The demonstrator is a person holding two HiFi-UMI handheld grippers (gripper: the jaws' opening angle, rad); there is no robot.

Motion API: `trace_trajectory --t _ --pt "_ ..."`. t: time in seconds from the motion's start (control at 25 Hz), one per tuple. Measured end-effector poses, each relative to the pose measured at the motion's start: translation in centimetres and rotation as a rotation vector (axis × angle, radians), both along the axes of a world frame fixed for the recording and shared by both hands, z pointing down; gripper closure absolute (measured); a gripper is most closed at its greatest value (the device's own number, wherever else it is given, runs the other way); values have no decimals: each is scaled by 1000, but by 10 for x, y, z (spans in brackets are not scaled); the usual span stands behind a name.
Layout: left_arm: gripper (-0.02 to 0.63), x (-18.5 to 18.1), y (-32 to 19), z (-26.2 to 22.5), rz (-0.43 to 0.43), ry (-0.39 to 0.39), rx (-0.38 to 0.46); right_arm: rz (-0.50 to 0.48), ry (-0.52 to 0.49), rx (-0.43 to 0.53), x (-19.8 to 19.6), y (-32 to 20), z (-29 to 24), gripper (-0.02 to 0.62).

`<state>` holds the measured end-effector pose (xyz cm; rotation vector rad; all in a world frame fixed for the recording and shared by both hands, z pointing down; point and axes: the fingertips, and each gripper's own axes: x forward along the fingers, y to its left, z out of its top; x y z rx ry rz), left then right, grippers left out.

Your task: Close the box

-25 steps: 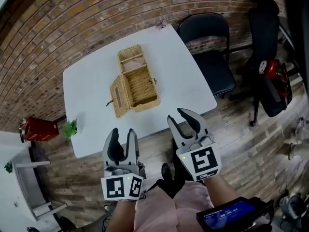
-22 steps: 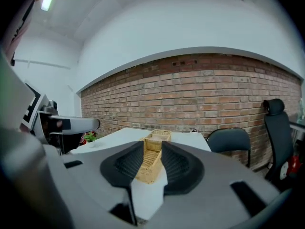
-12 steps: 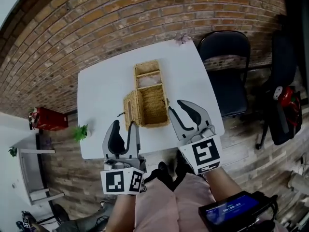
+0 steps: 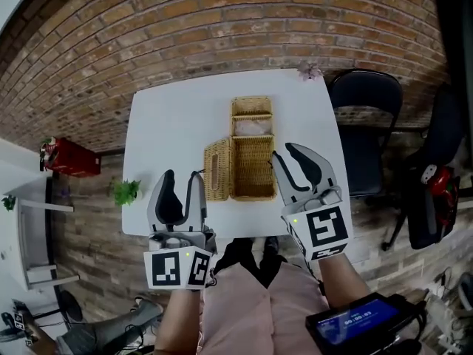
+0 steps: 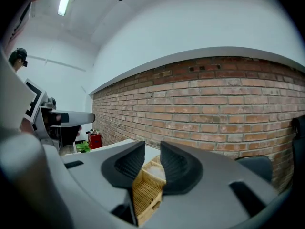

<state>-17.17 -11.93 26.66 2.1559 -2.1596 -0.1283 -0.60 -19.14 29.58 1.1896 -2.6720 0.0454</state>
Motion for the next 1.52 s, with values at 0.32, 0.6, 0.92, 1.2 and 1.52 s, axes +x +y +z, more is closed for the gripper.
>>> trace_trajectory --t 0.32,0.6,0.92,1.2,1.52 --pt "411 -18 -6 54 -19 133 -73 -26 73 -79 -12 -7 35 492" --pt "410 -9 19 128 -51 220 -208 -74 111 -176 -15 5 85 492" --pt "410 9 49 191 -76 452 -283 -139 151 -224 -25 22 126 494" --pt "410 10 47 212 -98 1047 -207 -156 148 -199 -29 17 115 497" --pt "376 10 44 242 -161 1565 -68 -138 164 -211 -25 9 120 500"
